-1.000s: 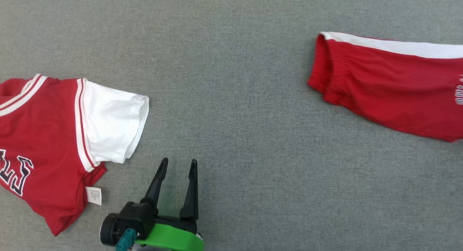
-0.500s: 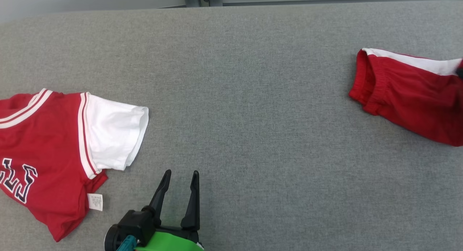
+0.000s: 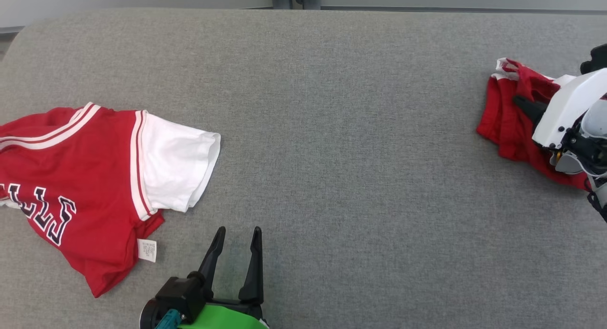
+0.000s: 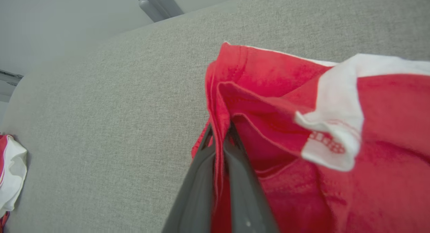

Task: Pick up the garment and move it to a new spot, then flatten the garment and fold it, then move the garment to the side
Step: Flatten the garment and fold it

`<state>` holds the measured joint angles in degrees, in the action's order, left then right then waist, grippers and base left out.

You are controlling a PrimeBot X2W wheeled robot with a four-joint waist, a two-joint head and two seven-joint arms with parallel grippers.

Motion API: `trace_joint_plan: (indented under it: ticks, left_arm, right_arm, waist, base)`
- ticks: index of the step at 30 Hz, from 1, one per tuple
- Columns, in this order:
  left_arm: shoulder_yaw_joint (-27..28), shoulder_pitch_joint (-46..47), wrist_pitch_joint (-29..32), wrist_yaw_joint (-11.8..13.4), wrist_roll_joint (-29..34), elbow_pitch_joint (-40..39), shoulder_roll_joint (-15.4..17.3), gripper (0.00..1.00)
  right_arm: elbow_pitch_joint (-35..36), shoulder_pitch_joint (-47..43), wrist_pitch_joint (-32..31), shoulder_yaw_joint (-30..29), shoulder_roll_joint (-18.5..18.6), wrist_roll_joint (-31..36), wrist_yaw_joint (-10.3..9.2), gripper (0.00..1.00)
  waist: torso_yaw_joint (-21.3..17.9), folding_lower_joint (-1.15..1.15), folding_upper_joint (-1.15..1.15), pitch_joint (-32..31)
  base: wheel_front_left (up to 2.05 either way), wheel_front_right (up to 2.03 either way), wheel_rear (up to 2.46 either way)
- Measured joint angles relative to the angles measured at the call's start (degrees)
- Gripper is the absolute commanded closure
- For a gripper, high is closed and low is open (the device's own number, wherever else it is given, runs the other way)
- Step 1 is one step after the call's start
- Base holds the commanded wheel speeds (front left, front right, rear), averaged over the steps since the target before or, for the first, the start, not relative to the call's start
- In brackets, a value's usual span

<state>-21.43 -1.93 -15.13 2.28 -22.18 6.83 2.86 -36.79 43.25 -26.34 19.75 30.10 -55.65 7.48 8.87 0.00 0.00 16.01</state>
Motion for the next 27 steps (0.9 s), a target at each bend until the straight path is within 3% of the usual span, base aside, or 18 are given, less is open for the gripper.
trace_joint_plan:
  ticks: [3,5,7,9,13,18,27]
  left_arm:
    - [-0.79,-0.19,0.0,0.01,-0.41,0.16,0.0,0.0]
    - [-1.16,-0.1,0.0,0.1,-0.47,0.26,-0.01,0.0]
    - [-1.21,-0.04,0.0,0.26,-0.53,0.34,-0.01,0.0]
    - [-1.02,-0.02,0.0,0.26,-0.56,0.45,-0.01,0.0]
    - [-0.27,-0.03,0.0,0.25,-0.55,0.74,-0.01,0.0]
    - [0.36,-0.29,0.0,0.13,-0.54,1.04,-0.01,0.0]
    - [0.68,-1.27,0.0,-0.24,-0.57,1.42,-0.02,0.0]
  right_arm:
    - [1.41,-0.63,-1.15,0.02,-0.54,1.21,0.0,0.98]
    - [3.14,-1.59,-2.1,0.4,-0.68,1.75,0.0,0.55]
    - [5.2,-2.66,-3.44,1.05,-0.81,2.2,0.0,0.43]
    - [6.83,-3.56,-3.88,1.31,-0.36,3.14,0.0,0.0]
    - [10.62,-5.56,-2.79,0.76,0.63,4.91,0.0,0.0]
    - [16.31,-7.77,4.54,-1.15,0.35,8.17,0.0,0.0]
    - [22.17,-14.22,12.11,4.57,-1.23,10.45,0.0,0.0]
  waist:
    - [0.25,0.0,0.0,0.1]
    - [0.21,0.0,0.0,-0.01]
    - [0.0,0.0,0.0,-0.06]
    - [-0.23,0.0,0.0,-0.04]
    - [-0.8,0.0,0.0,-0.18]
    - [-1.7,0.0,0.0,-0.82]
    - [-3.34,0.0,0.0,-3.21]
  base:
    - [0.0,0.0,0.0]
    - [0.0,0.0,0.0]
    - [0.0,0.0,0.0]
    - [0.0,0.0,0.0]
    - [0.0,0.0,0.0]
    - [0.0,0.0,0.0]
    - [0.0,0.0,0.0]
